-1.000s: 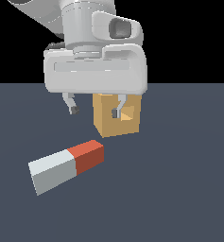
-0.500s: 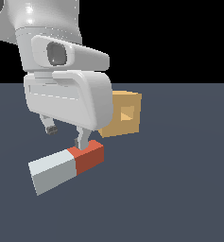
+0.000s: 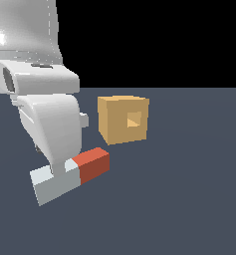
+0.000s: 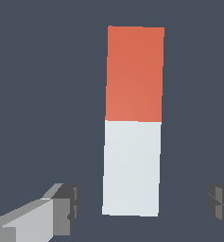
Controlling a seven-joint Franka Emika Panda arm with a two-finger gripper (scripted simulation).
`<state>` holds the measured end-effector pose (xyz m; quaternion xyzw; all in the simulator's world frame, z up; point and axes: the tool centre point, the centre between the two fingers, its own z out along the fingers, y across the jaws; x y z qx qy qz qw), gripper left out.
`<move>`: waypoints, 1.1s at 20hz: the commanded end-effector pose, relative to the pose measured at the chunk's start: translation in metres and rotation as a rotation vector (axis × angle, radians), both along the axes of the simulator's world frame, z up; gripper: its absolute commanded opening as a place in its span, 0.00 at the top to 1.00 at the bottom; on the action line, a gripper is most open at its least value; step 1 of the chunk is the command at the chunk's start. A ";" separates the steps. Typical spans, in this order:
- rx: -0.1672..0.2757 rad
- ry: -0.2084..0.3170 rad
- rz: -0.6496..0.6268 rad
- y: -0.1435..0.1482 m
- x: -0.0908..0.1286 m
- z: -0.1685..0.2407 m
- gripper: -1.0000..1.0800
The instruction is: Insert the peg into the horizontal hole in a box.
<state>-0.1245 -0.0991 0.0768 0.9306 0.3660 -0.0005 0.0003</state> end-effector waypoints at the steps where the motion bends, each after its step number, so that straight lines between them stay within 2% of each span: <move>1: 0.000 -0.001 -0.024 0.000 -0.004 -0.003 0.04; 9: 0.000 0.000 -0.027 0.000 -0.005 -0.008 0.04; 22: 0.001 -0.001 -0.032 0.000 -0.006 -0.052 0.04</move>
